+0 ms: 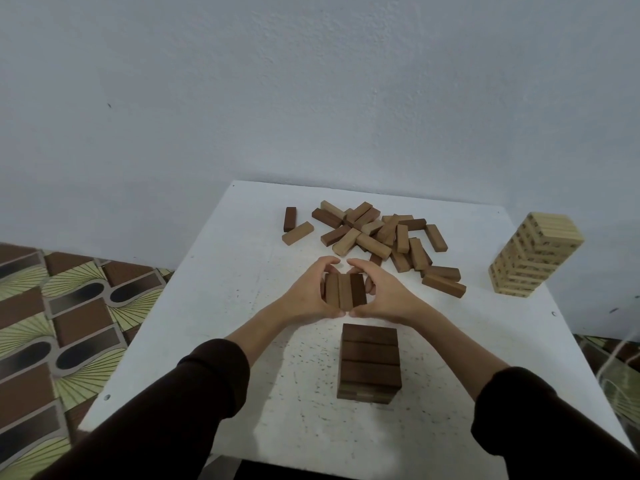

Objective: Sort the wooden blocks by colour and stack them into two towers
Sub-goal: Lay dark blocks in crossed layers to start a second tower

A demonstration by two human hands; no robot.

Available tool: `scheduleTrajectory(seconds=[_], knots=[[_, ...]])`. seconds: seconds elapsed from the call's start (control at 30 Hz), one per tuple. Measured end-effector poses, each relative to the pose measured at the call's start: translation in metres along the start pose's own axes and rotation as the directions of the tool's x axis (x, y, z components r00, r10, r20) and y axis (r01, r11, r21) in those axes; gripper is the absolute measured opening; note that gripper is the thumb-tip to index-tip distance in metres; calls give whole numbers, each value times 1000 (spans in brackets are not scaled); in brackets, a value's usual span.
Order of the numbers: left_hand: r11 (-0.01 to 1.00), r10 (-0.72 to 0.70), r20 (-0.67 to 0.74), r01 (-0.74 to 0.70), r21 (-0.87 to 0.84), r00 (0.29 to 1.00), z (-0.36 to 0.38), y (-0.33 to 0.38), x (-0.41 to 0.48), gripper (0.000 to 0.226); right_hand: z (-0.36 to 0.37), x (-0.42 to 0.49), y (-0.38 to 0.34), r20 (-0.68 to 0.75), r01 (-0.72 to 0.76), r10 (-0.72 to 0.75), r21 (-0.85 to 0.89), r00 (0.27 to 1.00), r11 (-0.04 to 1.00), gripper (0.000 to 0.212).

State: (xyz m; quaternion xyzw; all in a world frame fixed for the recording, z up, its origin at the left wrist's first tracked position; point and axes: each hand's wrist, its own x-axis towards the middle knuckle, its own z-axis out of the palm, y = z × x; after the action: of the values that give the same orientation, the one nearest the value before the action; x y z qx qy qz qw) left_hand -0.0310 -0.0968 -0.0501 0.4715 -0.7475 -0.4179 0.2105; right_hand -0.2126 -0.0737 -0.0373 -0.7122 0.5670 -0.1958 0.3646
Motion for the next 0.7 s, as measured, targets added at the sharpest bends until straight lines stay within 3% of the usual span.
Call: scheduleTrajectory(seconds=[0.33,0.7], knots=[[1000,-3,-40,2,-19,999,-5,8,-1,90,-9,-6,-8,-26,27,-28,-14,999,1000,85],[985,164,-79,-168,-46,983,-29,54,-31,92,-39,-45,-49,-127,116,-119,-32,985,993,87]])
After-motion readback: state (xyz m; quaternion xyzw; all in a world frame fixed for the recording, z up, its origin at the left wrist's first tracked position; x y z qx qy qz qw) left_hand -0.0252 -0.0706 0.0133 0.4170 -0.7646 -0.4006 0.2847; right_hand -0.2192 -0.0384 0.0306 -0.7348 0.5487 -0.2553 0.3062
